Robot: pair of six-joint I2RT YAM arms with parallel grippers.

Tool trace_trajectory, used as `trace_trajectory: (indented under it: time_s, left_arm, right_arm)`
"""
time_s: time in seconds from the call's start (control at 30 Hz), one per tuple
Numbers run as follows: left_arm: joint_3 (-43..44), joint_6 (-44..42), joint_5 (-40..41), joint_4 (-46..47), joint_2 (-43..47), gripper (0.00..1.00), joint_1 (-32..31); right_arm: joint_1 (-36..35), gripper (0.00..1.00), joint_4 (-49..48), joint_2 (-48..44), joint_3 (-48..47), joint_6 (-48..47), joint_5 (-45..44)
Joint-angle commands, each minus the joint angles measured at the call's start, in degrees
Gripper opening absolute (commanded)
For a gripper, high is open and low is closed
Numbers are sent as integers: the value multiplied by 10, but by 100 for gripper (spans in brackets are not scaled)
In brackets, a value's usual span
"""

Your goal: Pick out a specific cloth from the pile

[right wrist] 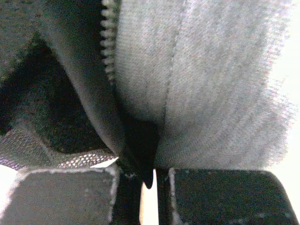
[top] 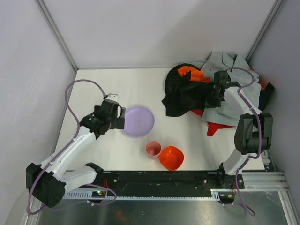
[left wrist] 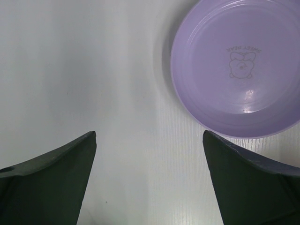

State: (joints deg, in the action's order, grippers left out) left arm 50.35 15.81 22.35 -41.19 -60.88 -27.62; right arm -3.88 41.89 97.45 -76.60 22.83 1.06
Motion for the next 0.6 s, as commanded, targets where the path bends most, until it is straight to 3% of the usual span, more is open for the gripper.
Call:
trace_trajectory:
  time_s: [0.0,0.2,0.47,0.57]
  left_arm:
    - [-3,-12,11,14,3,100,-3]
    - [-3,-13,10,14,4,100,-3]
    - [-4,-13,12,14,7,100,-3]
    - [-3,-13,13,15,8,100,-3]
  right_arm:
    - [4,0,-39,-36,-73,-15,7]
    - [20,0,24,-37,-211,-39,-5]
    - [62,0,127,69,-546,-55,-49]
    - [79,0,122,98,-613,-50,-63]
